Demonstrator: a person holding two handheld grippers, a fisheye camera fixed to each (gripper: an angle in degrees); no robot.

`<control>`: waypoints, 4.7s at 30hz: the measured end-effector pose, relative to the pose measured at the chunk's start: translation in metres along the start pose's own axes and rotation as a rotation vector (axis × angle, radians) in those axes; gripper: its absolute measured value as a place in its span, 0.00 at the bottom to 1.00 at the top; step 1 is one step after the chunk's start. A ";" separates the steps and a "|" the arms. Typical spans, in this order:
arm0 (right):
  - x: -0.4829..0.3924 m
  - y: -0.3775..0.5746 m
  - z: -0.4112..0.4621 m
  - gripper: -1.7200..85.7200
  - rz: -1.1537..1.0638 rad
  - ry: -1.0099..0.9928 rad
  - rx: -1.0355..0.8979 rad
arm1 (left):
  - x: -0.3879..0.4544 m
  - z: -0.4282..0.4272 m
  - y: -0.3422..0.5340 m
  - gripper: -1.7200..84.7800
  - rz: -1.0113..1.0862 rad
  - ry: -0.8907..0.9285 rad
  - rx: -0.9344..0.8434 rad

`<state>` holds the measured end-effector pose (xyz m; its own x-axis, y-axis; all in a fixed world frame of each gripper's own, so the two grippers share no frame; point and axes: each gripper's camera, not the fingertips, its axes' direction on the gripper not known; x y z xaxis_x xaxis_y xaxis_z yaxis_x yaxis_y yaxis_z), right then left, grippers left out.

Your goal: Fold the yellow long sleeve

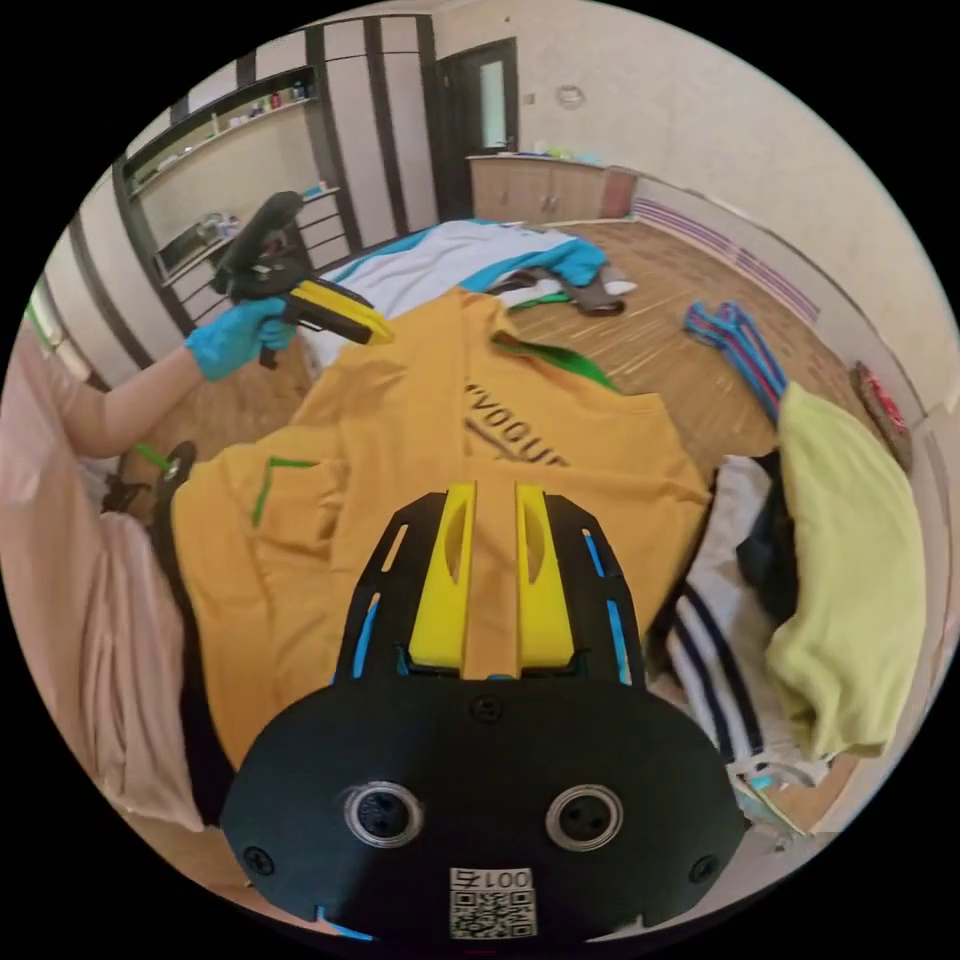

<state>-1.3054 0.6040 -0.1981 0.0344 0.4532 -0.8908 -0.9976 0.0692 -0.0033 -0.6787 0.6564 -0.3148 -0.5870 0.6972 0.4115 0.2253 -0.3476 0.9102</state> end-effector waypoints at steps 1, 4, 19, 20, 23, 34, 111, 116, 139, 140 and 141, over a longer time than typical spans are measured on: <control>0.016 -0.009 0.006 0.07 0.033 0.036 0.021 | -0.006 0.005 -0.014 0.04 -0.005 -0.034 0.035; 0.059 -0.028 0.024 0.08 0.156 0.030 0.102 | -0.019 0.022 -0.050 0.08 0.009 -0.047 0.058; 0.189 -0.099 0.110 0.10 0.419 0.035 0.056 | -0.024 0.093 -0.135 0.01 0.112 -0.223 -0.117; 0.190 -0.101 0.113 0.10 0.417 0.045 0.043 | -0.023 0.092 -0.138 0.01 0.112 -0.234 -0.110; 0.191 -0.109 0.123 0.06 0.394 0.115 -0.006 | -0.026 0.094 -0.156 0.01 0.094 -0.260 -0.117; 0.190 -0.093 0.126 0.03 0.437 0.173 -0.010 | -0.072 0.112 -0.205 0.07 -0.121 -0.101 -0.227; -0.255 0.223 -0.109 0.04 -0.220 -0.131 -0.465 | 0.206 -0.099 0.292 0.10 0.413 0.069 -0.344; -0.262 0.222 -0.108 0.03 -0.218 -0.025 -0.482 | 0.193 -0.088 0.309 0.10 0.440 0.162 -0.410; -0.290 0.194 -0.140 0.03 -0.189 0.216 -0.376 | 0.165 -0.149 0.310 0.00 0.334 -0.107 -0.233; -0.289 0.192 -0.141 0.03 -0.188 0.220 -0.366 | 0.164 -0.154 0.309 0.00 0.318 -0.125 -0.207; -0.288 0.189 -0.145 0.03 -0.185 0.234 -0.342 | 0.162 -0.165 0.305 0.00 0.289 -0.152 -0.161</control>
<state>-1.5126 0.3579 -0.0085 0.2387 0.2445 -0.9398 -0.9399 -0.1852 -0.2869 -0.8332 0.5599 0.0221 -0.3914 0.6368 0.6643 0.2330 -0.6298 0.7410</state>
